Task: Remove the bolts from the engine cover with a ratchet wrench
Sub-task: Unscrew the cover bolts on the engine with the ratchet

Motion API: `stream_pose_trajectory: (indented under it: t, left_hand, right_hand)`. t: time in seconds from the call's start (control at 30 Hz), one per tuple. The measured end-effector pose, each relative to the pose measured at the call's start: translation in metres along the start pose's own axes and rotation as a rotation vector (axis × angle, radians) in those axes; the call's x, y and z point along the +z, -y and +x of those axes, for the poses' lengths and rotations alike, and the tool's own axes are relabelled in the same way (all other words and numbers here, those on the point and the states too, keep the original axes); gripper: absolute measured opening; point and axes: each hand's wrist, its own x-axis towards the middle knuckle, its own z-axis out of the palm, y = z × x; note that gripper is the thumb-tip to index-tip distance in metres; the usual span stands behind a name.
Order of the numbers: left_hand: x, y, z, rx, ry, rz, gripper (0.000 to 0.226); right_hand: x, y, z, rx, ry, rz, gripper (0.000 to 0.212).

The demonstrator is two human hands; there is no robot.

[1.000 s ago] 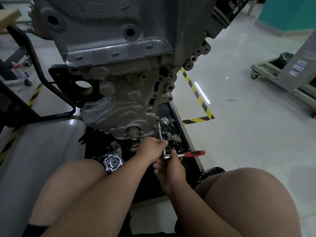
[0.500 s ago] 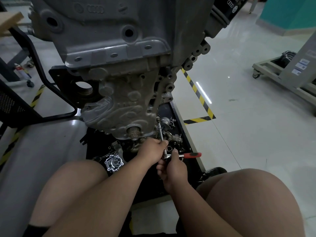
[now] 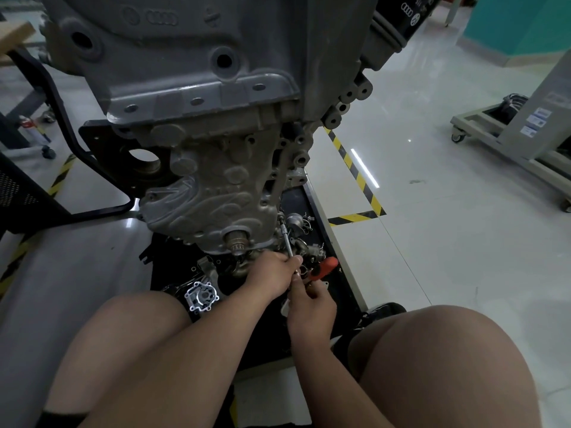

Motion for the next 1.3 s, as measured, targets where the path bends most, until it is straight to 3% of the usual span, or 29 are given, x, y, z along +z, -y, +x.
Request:
stream_pose_trajectory:
  t: [0.13,0.47,0.67,0.97,1.1,1.3]
  left_hand:
    - [0.002,-0.002,0.000,-0.020,-0.011,-0.019,0.035]
    - [-0.002,-0.001,-0.003,-0.013,-0.013,-0.002,0.035]
    - [-0.003,0.000,-0.002,-0.010,-0.024,-0.005,0.037]
    - [-0.004,0.000,-0.004,-0.022,-0.001,-0.013,0.038]
    - [-0.004,-0.002,-0.006,-0.019,0.004,-0.054,0.036]
    - [-0.006,0.000,-0.002,0.000,-0.001,-0.049,0.036]
  right_hand:
    - [0.001,0.001,0.003,0.152,-0.023,0.234,0.028]
    - [0.004,-0.002,0.001,0.261,0.015,0.298,0.026]
    - [0.001,0.006,0.007,0.460,0.136,0.478,0.032]
    - [0.006,0.011,0.012,0.661,0.146,0.682,0.033]
    - [0.004,0.009,0.013,0.583,0.153,0.640,0.034]
    - [0.007,-0.004,0.005,0.142,0.009,0.159,0.031]
